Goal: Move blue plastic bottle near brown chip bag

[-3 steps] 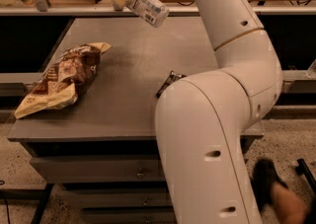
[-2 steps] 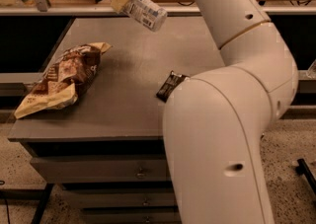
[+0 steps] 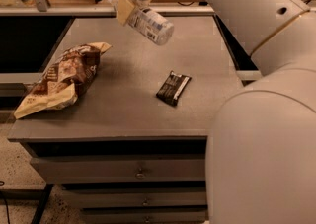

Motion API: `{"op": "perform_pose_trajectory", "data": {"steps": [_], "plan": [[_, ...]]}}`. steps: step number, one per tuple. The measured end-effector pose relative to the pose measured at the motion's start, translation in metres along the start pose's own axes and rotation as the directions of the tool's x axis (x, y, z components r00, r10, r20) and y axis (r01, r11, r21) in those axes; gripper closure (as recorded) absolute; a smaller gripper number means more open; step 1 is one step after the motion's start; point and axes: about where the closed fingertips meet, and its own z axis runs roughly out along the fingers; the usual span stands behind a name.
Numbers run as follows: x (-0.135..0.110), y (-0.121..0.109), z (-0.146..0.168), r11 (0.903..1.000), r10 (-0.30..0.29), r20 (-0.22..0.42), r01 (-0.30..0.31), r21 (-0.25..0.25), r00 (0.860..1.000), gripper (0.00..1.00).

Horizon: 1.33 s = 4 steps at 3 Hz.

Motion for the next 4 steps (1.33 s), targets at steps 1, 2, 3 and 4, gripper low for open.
{"op": "perform_pose_trajectory", "data": {"steps": [1,2,3,4], "plan": [[0.033,0.024,0.022,0.9977,0.067,-0.09,-0.066,0.014,0.994,1.0],[0.057,0.053,0.045,0.9971,0.075,-0.167,-0.076,-0.002,0.983,1.0],[0.065,0.075,0.056,0.9946,0.079,-0.188,-0.09,-0.051,0.979,1.0],[0.065,0.076,0.056,0.9945,0.078,-0.188,-0.09,-0.054,0.979,1.0]]}}
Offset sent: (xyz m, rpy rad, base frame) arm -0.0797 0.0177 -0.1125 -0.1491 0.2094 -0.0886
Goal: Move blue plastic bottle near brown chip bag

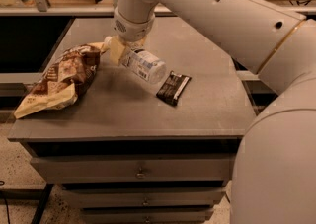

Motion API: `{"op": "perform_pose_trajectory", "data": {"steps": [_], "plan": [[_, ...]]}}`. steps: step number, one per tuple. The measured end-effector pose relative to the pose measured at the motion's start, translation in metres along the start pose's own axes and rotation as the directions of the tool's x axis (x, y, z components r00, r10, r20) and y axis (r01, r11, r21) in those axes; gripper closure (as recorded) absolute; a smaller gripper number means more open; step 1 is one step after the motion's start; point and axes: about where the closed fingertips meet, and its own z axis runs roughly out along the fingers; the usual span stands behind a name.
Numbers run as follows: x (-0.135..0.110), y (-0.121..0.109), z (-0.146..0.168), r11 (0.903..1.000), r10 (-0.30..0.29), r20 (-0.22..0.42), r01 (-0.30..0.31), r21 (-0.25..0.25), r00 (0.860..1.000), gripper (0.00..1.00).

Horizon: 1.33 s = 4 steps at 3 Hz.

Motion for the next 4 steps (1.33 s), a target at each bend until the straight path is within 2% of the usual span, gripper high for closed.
{"op": "perform_pose_trajectory", "data": {"steps": [1,2,3,4], "plan": [[-0.004,-0.006,-0.001,0.9953,0.097,-0.019,-0.097,0.008,0.995,1.0],[-0.018,-0.017,-0.011,0.9641,0.246,-0.042,-0.24,0.114,0.968,1.0],[-0.02,-0.017,-0.007,0.9385,0.326,-0.038,-0.319,0.133,0.945,1.0],[-0.013,-0.029,0.004,0.8989,0.405,-0.049,-0.388,0.204,0.913,1.0]]}}
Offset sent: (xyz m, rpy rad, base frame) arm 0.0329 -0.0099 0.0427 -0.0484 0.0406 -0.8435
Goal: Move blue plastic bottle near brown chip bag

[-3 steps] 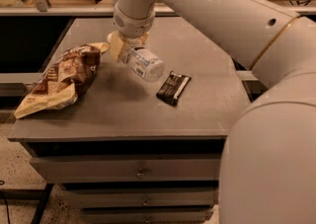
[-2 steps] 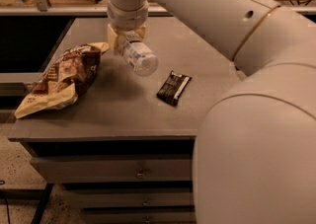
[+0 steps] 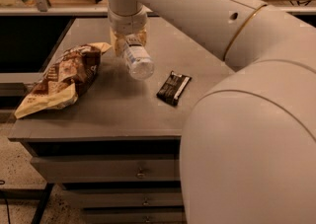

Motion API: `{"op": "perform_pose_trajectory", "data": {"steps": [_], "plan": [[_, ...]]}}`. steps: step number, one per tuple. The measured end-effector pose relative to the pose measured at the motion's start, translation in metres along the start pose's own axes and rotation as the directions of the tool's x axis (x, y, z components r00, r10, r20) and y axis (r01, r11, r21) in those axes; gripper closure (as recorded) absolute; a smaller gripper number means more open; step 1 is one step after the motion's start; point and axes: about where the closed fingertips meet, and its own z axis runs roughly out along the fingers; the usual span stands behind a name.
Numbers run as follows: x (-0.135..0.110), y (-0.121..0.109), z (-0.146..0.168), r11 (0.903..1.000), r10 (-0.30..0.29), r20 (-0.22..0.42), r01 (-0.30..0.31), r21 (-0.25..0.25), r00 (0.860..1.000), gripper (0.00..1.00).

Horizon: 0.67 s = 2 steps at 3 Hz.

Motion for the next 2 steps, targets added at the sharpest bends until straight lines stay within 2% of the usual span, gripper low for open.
{"op": "perform_pose_trajectory", "data": {"steps": [1,2], "plan": [[0.0028,-0.0188,0.0139,0.9715,0.141,-0.037,-0.131,0.197,0.989,1.0],[0.0007,-0.0284,0.0152,0.9003,0.303,-0.02,-0.279,0.334,0.953,1.0]]}}
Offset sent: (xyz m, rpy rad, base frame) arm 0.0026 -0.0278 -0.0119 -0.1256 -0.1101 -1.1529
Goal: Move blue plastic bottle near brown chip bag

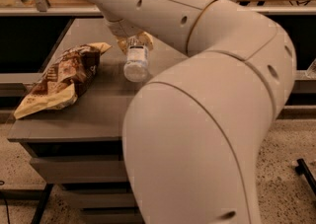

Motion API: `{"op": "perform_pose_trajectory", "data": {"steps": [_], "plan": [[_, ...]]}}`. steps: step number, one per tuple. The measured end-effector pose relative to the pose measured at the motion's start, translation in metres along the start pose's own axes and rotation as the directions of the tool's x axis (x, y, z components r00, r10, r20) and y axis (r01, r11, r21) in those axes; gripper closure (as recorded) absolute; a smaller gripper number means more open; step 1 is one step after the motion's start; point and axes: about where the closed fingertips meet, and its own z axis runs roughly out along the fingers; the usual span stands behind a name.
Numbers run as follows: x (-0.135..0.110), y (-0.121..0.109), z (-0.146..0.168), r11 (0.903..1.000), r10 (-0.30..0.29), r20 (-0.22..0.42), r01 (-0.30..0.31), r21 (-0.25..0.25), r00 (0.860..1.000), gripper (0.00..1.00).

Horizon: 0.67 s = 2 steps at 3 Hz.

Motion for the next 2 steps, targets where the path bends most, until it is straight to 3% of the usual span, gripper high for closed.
{"op": "perform_pose_trajectory", "data": {"steps": [1,2], "plan": [[-0.0008,-0.0003,0.0013,0.9956,0.093,0.002,-0.093,0.003,0.996,1.0],[-0.0084,-0.0061,0.0002,0.986,0.113,-0.001,-0.113,-0.123,0.994,1.0]]}}
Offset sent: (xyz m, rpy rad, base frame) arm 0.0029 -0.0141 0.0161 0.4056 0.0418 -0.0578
